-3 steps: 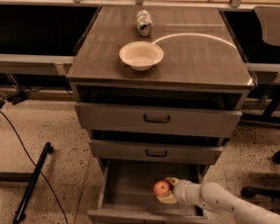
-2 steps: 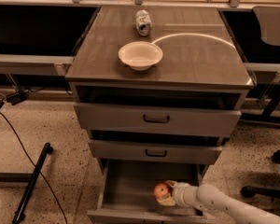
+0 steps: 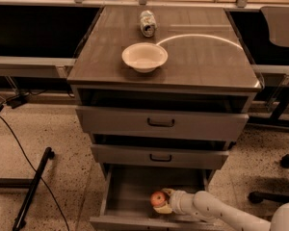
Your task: Place apple into bottom drawer
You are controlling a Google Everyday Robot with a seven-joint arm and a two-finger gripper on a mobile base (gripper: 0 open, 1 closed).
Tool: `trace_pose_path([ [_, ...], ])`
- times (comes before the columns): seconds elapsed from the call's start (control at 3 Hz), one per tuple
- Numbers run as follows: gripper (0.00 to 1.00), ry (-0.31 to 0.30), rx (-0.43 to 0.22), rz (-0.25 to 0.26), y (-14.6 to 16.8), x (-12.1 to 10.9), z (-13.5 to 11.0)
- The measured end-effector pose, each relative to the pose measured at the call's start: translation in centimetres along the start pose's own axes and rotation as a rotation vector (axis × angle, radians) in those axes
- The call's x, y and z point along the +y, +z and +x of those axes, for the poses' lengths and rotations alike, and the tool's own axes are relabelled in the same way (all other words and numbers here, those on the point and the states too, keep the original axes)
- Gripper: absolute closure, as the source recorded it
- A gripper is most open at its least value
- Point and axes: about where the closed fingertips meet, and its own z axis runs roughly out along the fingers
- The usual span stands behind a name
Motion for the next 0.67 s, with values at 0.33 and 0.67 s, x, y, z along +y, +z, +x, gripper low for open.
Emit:
trace_pose_path([
  [0.33,0.82,-0.008,-0.014,-0.036,2.3,0.9,-0.5],
  [0.67,0.59,-0.012,-0.009,-0.062,3.8,1.5,-0.6],
])
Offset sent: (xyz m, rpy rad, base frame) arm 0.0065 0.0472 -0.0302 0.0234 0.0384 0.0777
